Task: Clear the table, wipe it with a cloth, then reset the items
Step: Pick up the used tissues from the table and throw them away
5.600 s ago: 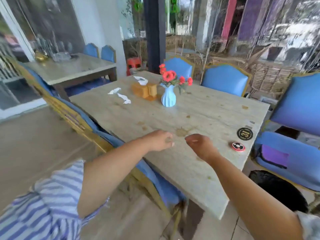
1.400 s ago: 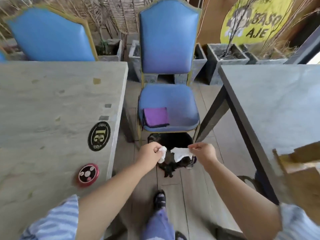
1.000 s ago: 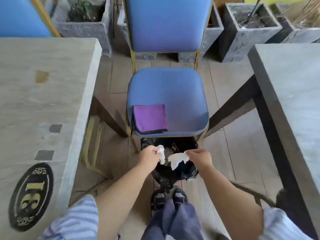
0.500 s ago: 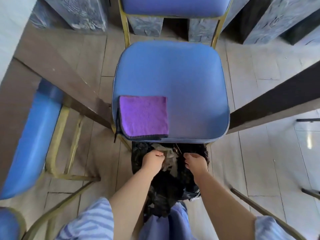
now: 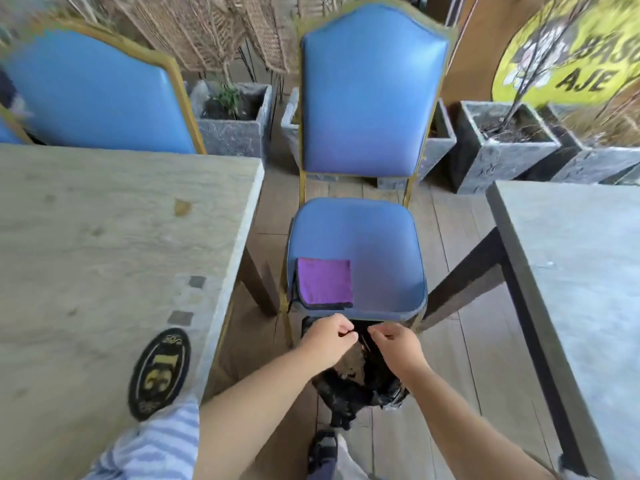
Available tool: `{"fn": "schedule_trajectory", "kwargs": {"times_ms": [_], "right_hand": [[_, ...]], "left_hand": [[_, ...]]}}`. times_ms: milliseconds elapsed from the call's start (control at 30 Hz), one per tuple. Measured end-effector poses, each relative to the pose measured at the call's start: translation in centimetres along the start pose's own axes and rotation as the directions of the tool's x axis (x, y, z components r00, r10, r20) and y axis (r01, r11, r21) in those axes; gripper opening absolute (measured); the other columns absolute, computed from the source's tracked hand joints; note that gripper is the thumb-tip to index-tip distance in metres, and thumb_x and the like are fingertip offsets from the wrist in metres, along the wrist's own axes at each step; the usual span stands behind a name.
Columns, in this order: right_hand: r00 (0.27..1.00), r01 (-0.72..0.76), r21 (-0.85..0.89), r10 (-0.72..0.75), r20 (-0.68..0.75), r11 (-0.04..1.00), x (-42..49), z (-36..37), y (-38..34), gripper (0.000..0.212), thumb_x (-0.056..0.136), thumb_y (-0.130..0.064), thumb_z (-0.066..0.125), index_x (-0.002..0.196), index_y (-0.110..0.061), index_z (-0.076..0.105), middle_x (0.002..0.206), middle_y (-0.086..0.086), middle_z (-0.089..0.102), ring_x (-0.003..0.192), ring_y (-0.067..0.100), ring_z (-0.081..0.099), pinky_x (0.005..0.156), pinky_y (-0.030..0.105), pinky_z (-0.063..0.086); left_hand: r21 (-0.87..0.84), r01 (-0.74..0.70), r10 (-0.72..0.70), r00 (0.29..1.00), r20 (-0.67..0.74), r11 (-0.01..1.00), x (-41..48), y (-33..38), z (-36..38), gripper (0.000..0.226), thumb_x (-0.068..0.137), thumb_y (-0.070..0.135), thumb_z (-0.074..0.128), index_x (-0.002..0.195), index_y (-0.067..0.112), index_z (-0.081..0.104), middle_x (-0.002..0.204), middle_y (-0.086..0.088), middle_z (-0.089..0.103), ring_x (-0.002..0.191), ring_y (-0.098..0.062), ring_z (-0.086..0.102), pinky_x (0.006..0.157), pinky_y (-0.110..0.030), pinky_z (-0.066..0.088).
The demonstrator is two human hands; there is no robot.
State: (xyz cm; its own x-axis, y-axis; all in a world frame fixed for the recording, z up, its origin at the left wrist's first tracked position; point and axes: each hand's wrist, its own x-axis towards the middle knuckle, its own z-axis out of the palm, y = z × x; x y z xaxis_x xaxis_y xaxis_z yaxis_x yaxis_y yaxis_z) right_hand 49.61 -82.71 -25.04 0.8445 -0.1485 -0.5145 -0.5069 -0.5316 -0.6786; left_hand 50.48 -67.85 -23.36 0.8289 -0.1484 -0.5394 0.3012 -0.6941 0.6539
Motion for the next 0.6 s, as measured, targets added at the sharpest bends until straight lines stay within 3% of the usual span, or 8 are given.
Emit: {"fn": "schedule_trajectory", "kwargs": {"times_ms": [167,367,600], "right_hand": [[0.96,0.272,-0.177,-0.281,-0.022,0.946,-7.5,-1.7,-2.9,0.027,0.089,-0.014,0.052,0.094,0.01,0.062,0.101,0.024,0.065,0.1,0.037,0.058,0.081,0.038,0.046],[0.876,0.479,-0.28,-0.474,0.088,0.832,-16.7,-1.3,-0.7,0.026,0.088,-0.013,0.049,0.09,0.011,0.06,0.097,0.027,0.064,0.095,0.039,0.059,0.083,0.048,0.048],[0.843,0.538,-0.302,-0.488,0.229,0.787,-30.2,2.2,6.6,0.022,0.091,-0.015,0.051,0.101,-0.007,0.069,0.108,0.006,0.066,0.101,0.021,0.062,0.087,0.027,0.047]], "left_hand": [[0.168,-0.135,0.147,0.988,-0.058,0.977,-9.5,0.7,-2.0,0.032,0.093,0.034,0.051,0.121,0.017,0.056,0.128,0.002,0.058,0.116,-0.014,0.055,0.096,-0.028,0.043],[0.261,-0.127,0.178,0.967,-0.181,0.957,-20.3,-2.1,0.6,0.035,0.094,0.031,0.051,0.124,0.014,0.055,0.128,0.001,0.058,0.116,-0.018,0.054,0.093,-0.026,0.041],[0.17,-0.072,0.116,0.957,-0.265,0.983,-33.8,-7.9,8.4,0.034,0.093,0.024,0.055,0.122,0.008,0.054,0.127,-0.008,0.054,0.119,-0.02,0.051,0.093,-0.022,0.037]]}}
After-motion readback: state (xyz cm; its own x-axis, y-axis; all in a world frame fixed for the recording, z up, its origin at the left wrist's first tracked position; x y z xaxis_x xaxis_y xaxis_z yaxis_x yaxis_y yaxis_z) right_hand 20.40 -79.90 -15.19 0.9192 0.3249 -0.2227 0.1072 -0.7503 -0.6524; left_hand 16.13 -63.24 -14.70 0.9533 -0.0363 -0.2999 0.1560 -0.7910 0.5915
